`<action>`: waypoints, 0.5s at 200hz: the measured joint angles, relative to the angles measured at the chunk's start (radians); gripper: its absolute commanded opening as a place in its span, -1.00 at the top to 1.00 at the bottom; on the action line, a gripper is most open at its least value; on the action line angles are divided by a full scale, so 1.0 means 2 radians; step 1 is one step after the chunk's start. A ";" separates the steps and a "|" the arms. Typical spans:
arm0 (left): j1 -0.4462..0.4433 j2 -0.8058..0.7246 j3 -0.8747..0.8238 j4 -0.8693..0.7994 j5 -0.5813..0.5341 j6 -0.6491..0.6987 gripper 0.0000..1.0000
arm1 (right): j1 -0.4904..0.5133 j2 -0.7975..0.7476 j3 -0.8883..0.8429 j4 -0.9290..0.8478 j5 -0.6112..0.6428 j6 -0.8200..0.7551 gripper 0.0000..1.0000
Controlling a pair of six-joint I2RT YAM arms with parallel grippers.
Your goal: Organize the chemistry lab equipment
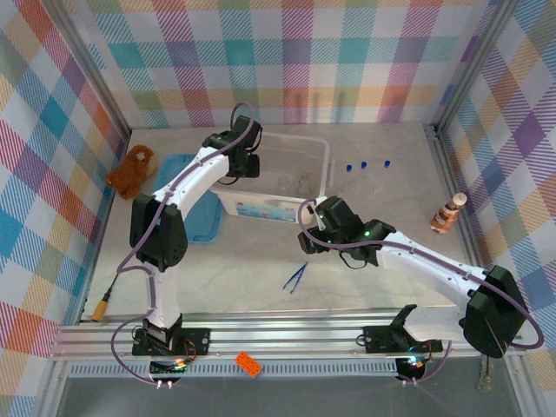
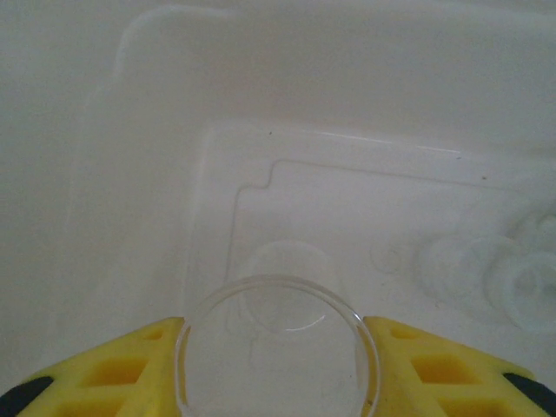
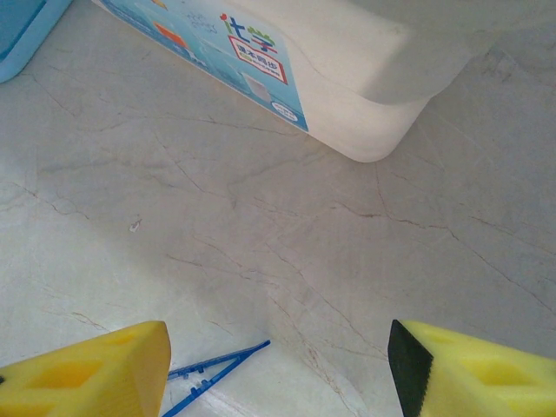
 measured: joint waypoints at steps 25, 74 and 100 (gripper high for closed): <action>0.004 0.029 0.018 -0.001 0.011 0.002 0.27 | 0.000 0.000 0.000 0.000 0.000 0.004 -0.37; 0.011 0.071 0.062 -0.011 0.027 0.005 0.28 | 0.000 0.000 0.000 0.000 0.000 0.008 -0.37; 0.017 0.082 0.069 -0.015 0.031 0.006 0.28 | 0.000 0.000 0.000 0.000 0.000 0.010 -0.37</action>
